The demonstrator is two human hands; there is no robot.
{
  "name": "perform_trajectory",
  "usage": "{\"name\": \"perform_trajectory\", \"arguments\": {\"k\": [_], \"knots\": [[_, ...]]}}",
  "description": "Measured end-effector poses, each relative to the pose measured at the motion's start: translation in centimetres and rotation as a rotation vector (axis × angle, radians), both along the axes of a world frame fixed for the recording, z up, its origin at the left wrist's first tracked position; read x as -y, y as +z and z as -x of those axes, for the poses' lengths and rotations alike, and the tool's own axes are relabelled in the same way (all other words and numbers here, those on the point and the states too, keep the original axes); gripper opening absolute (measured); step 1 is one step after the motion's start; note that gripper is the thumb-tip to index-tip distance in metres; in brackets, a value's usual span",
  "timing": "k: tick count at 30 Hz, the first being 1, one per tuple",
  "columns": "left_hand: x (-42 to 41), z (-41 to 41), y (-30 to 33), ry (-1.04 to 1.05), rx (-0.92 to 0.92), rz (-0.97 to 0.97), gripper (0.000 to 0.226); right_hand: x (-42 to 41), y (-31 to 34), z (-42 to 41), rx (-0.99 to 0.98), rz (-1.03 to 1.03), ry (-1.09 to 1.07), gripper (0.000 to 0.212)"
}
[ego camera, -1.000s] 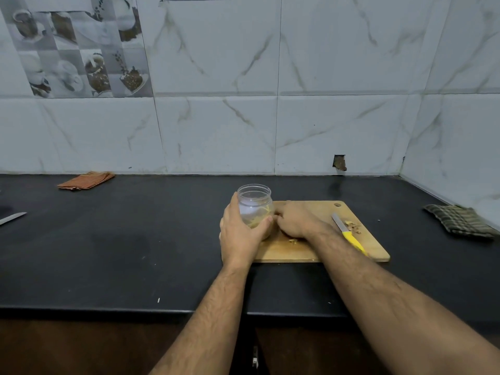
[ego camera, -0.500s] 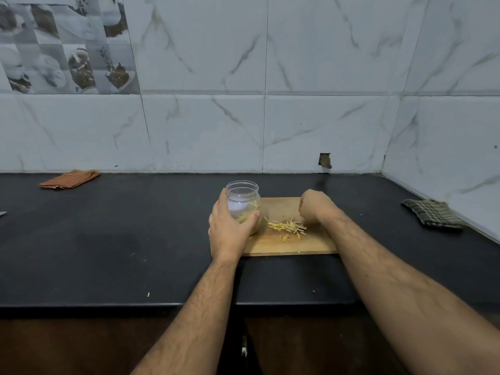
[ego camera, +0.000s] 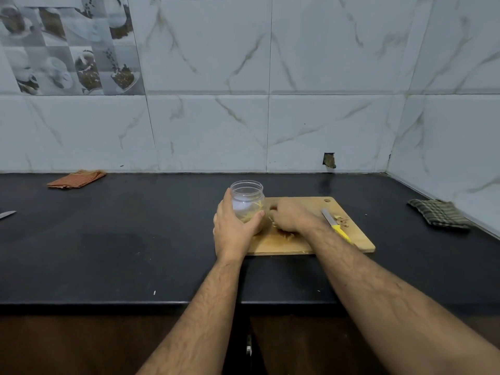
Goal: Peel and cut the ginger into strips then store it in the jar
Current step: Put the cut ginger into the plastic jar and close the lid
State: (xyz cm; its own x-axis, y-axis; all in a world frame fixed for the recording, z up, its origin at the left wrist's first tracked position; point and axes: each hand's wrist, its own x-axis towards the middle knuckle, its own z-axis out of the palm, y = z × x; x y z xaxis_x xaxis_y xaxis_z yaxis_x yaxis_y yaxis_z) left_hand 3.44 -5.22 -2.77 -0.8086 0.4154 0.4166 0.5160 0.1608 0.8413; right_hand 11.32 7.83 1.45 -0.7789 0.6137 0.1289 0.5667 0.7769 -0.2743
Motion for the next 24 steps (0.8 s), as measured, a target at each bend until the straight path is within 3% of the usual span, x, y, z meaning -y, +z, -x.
{"name": "perform_trajectory", "arguments": {"k": [6,11,17,20,24], "knots": [[0.0,0.0,0.0,0.0,-0.004,-0.005,0.093,0.6,-0.8,-2.1,0.019,-0.107,0.068,0.015],[0.0,0.0,0.0,0.0,0.0,-0.007,0.093,-1.1,1.9,-4.2,-0.009,0.03,-0.044,0.01],[0.1,-0.1,0.1,-0.003,0.003,-0.003,0.092,-0.5,2.7,-5.1,0.25,-0.019,-0.129,0.028],[0.1,-0.2,0.1,0.0,0.001,0.005,0.093,0.0,1.5,-4.5,0.233,-0.077,-0.162,0.028],[0.1,-0.1,0.1,0.002,0.001,0.004,0.094,0.1,1.6,-4.1,0.132,0.028,-0.146,0.027]]}}
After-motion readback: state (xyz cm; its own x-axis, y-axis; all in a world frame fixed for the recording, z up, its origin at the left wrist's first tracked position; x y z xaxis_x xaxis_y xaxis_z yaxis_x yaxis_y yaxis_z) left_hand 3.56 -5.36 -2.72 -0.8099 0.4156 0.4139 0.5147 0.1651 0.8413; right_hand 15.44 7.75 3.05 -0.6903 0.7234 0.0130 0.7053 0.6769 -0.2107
